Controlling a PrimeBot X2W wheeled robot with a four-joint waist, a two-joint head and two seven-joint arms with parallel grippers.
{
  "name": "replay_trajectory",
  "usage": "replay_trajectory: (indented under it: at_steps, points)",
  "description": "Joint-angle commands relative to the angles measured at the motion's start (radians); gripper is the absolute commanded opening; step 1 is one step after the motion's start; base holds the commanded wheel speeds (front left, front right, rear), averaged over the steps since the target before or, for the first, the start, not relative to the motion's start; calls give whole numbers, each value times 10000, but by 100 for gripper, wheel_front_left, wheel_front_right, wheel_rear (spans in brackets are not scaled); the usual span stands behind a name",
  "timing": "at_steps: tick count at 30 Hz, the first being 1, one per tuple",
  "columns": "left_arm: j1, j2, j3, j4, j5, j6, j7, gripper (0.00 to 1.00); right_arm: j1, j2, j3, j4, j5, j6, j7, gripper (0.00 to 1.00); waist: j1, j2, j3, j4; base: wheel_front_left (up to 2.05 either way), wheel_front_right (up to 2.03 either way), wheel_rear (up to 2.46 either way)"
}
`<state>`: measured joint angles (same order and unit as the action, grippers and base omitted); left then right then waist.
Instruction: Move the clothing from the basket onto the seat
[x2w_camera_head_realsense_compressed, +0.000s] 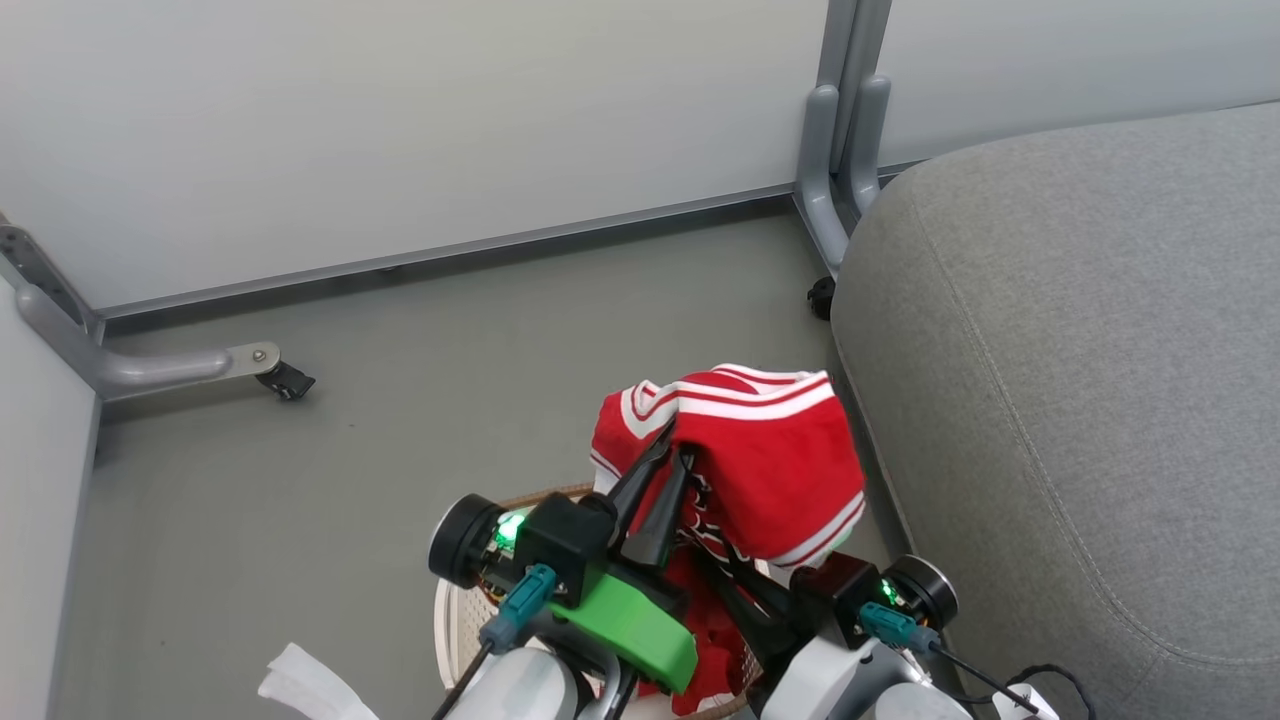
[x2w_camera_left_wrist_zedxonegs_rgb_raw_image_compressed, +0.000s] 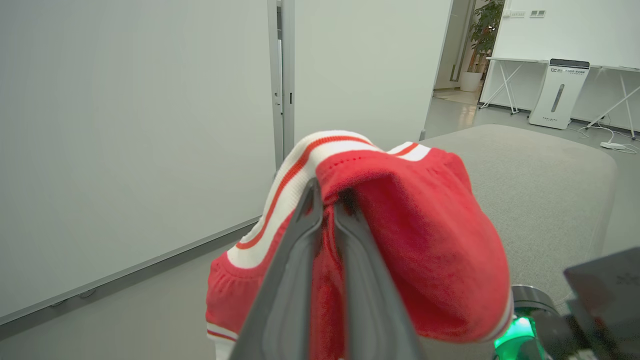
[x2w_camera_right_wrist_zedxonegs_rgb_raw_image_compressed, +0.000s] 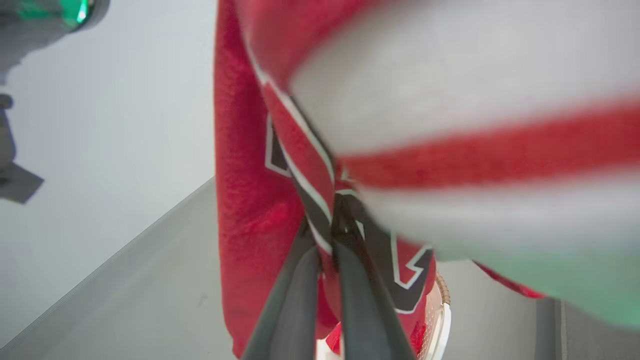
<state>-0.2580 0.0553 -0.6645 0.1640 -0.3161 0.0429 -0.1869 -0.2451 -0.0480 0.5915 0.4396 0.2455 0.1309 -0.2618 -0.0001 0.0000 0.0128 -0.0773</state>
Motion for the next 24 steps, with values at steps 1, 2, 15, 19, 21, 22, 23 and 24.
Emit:
replay_trajectory:
  at_steps: [1, 2, 15, 19, 21, 22, 23, 24]
  points:
    - [-70, 42, 55, 30, -46, 74, -101, 0, 90, -41, -30, 5, -71, -3, -49, 0, 1, 0, -5, -9, 0, 0, 0]
    - [-73, 39, 78, 75, -69, 115, -106, 0, 122, -41, -40, -15, -89, -3, -49, 0, 1, 0, -9, -14, 0, 0, 0]
    - [-169, 150, 187, 437, -38, 453, -168, 100, 426, -40, -456, -291, -588, -3, -50, 0, 1, 0, -78, -41, 0, 0, 0]
    - [-148, 194, 199, 490, -73, 476, -180, 100, 493, -38, -658, -396, -731, -3, -50, 0, 1, 0, -89, -60, 0, 0, 0]
    - [-131, 218, 207, 511, -82, 504, -204, 100, 496, -38, -743, -454, -789, -3, -50, 0, 1, 0, -85, -78, 0, 0, 0]
    - [-127, 237, 212, 520, -79, 523, -216, 100, 496, -38, -776, -483, -814, -3, -50, 0, 1, 0, -82, -87, 0, 0, 0]
    - [-124, 260, 220, 526, -75, 546, -230, 100, 497, -38, -820, -527, -824, -3, -50, 0, 1, 0, -78, -98, 0, 0, 0]
    - [-117, 278, 227, 530, -77, 545, -247, 100, 498, -38, -844, -559, -838, -3, -50, 0, 1, 0, -76, -108, 0, 0, 0]
